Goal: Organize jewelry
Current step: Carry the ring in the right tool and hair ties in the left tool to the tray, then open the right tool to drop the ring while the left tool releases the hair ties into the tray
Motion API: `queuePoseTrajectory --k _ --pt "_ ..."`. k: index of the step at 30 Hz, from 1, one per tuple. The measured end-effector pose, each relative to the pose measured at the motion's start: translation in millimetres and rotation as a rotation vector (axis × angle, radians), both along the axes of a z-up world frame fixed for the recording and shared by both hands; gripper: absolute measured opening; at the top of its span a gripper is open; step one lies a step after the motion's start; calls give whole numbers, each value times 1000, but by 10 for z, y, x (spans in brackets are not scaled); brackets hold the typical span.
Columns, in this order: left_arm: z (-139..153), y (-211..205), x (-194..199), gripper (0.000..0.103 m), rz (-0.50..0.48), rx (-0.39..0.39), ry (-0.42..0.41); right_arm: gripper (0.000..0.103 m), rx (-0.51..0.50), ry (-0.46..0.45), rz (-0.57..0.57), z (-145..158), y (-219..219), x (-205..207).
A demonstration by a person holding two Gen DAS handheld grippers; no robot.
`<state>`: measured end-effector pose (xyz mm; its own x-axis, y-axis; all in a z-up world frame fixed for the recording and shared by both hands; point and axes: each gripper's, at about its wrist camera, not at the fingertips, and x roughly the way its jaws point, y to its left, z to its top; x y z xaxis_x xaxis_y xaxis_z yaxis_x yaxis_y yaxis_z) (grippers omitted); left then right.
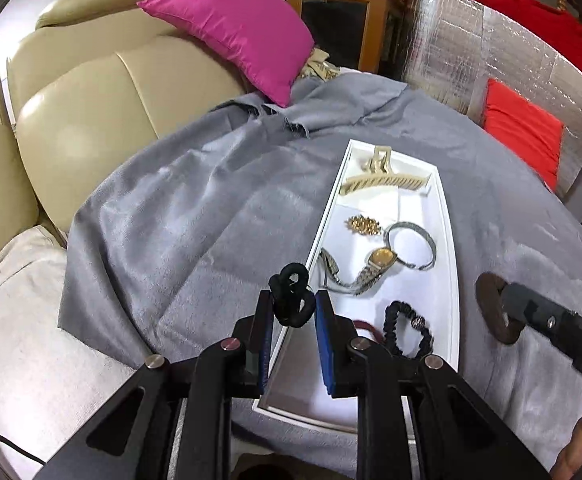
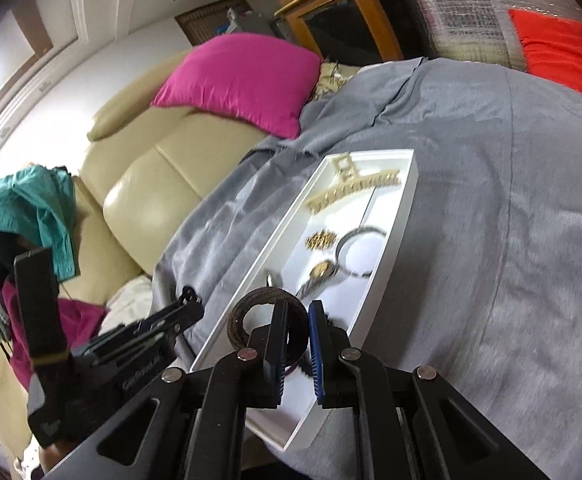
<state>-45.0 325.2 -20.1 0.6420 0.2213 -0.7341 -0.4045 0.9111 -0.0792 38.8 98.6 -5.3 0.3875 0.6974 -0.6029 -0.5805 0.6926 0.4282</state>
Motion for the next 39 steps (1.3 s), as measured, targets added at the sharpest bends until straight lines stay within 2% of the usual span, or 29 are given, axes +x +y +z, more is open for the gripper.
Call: queuePoseTrajectory --k 5,9,16,23,32,39 --pt "-107 30 25 21 -24 -51 47 12 -35 -8 9 -32 130 -13" --pt "-155 -22 68 21 -46 -46 84 12 -71 -19 -5 -28 295 182" --pt "-301 -44 119 21 -69 -89 152 12 -141 7 -13 -204 622 542" --pt "-405 -6 159 21 -64 -132 195 12 -180 23 9 -254 915 726" --pt "-388 -34 169 22 -66 -113 202 13 -242 42 23 -375 1151 770" --pt "-385 -46 173 22 -73 -102 207 13 -229 64 28 -380 1119 792"
